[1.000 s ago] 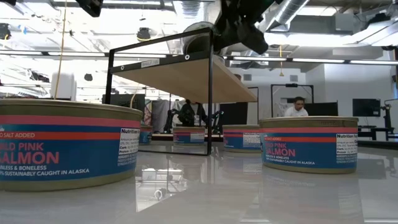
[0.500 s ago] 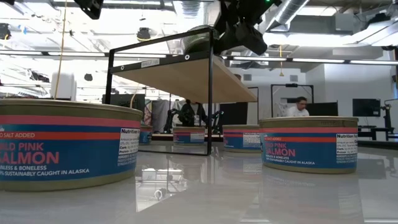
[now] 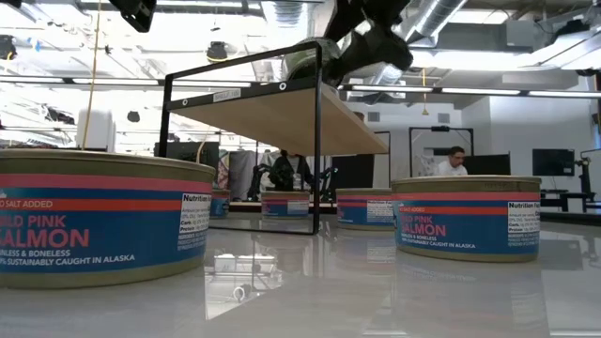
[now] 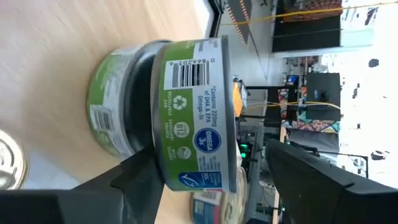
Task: Stack canned seafood by type on shelf
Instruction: Stack the green tuna can on top of the other green tuna can, then stack the blue tuna can on top of the other blue tuna can
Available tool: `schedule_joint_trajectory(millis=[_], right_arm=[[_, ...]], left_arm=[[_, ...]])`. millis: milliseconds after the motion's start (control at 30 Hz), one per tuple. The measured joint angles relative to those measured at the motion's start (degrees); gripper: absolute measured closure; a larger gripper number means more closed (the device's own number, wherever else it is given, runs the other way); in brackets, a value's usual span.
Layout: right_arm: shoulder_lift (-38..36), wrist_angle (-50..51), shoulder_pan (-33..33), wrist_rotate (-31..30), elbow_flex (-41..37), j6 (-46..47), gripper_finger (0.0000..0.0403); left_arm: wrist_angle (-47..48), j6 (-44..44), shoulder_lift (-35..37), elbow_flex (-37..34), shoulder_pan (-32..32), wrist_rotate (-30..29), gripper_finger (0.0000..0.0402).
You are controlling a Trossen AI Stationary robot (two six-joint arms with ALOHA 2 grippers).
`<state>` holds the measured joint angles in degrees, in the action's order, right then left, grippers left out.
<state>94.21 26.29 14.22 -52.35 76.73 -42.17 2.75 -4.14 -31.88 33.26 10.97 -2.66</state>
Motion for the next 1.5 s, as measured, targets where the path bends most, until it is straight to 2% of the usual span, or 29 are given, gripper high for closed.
schedule_joint_trajectory(millis=[100,200,400,767,867,1167,1367,1500], right_arm=[[-0.04,4.19,-0.51,5.28,1.94,3.64,0.0095],[-0.02,5.42,-1.47,8.11,2.15,4.63,0.0095],[0.0,2.7,-2.45,8.33,2.23,3.3,0.0097],[0.0,5.03,-2.7,10.61,2.68,3.85,0.0097],[0.02,5.99,-2.32,12.34,2.68,5.61,0.0097],[0.02,7.87,-1.72,12.08,2.71,8.78,0.0097],[-2.93,10.2,2.53,9.83,2.71,17.75,0.0097],[-5.75,15.14,4.72,14.56,2.77,34.62,0.0097]], left_arm=[[-0.06,0.0,0.0,0.0,-0.01,0.0,0.0241],[-0.06,0.45,0.0,0.0,-0.01,-0.31,0.0241],[-0.32,0.56,0.0,0.0,-0.01,-0.46,0.0241],[-0.56,0.91,0.0,0.0,-0.01,-0.42,0.0241],[-0.56,0.93,0.0,0.0,-0.01,-0.55,0.0241],[-0.97,1.27,0.0,0.0,-0.01,-0.63,0.0241],[-0.51,-0.07,0.02,0.0,-0.01,0.9,0.0241],[-0.44,0.37,0.04,0.0,0.0,1.22,0.0241]])
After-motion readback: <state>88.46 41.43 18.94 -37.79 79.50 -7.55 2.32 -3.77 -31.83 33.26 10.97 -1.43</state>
